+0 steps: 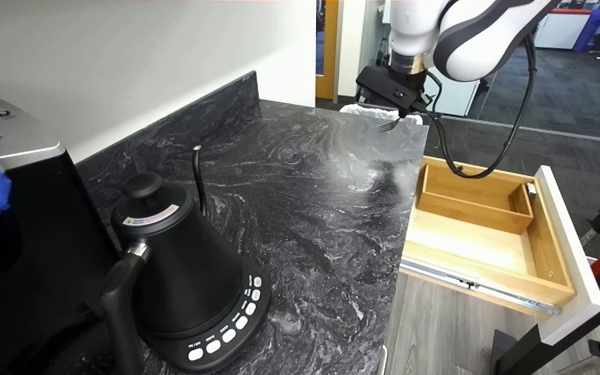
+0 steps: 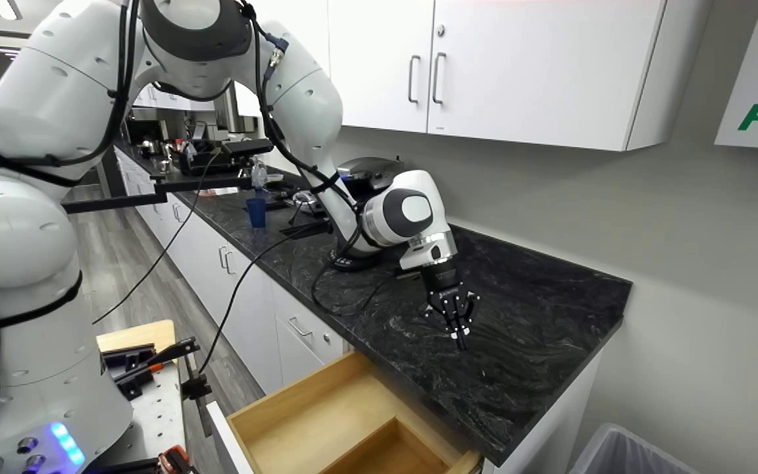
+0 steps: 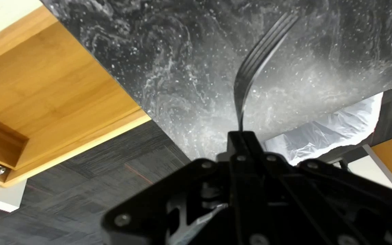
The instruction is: Put the fork in the right segment of the drawer
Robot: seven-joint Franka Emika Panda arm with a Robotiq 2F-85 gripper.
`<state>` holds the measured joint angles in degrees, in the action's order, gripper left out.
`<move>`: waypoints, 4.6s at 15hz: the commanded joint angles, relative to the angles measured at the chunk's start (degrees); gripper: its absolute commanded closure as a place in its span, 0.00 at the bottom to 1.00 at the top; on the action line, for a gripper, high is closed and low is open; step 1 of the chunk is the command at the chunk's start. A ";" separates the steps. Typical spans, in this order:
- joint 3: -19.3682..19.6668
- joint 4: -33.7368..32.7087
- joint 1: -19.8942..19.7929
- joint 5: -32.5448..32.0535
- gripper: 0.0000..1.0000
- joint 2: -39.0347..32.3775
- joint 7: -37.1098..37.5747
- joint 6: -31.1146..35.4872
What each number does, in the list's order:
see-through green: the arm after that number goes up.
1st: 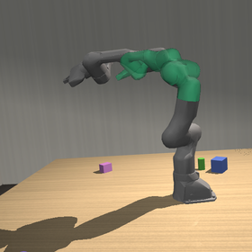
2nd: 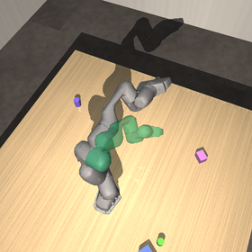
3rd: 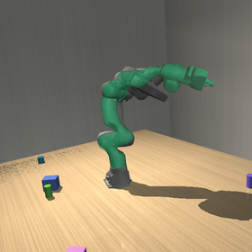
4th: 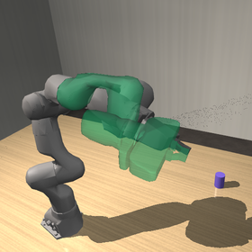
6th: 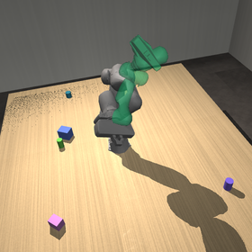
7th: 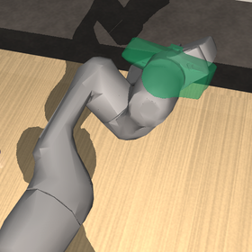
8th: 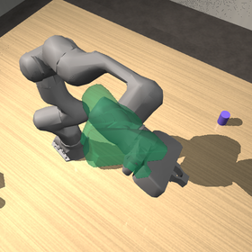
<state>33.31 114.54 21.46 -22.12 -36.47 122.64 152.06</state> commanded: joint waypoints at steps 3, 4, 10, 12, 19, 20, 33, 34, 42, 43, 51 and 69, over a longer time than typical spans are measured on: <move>0.08 3.60 -1.56 -5.06 0.99 5.01 -0.66 0.62; 0.76 3.83 -1.50 -6.10 0.99 5.49 -0.29 0.35; 5.49 5.74 -0.55 -13.31 0.99 8.94 2.58 -1.21; 6.47 6.28 -0.49 -15.89 0.99 9.76 3.92 -2.05; 5.85 8.52 -2.54 -27.79 0.99 15.10 12.92 -10.93; 4.88 8.90 -3.49 -29.00 0.99 15.99 13.84 -12.97; -17.23 14.75 -20.48 -23.59 0.97 19.36 13.83 -21.50; -18.24 14.62 -20.54 -23.06 0.98 19.34 13.78 -21.54; -21.33 15.17 -20.75 -18.81 0.98 18.77 15.36 -19.36; -21.05 15.51 -20.84 -18.39 0.98 19.00 15.85 -19.06; -18.11 19.33 -24.40 -15.51 0.98 19.71 21.29 -14.26; -2.72 21.43 -15.35 -9.33 0.98 15.75 26.35 5.17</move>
<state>23.68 134.55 0.57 -34.88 -20.29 148.99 153.07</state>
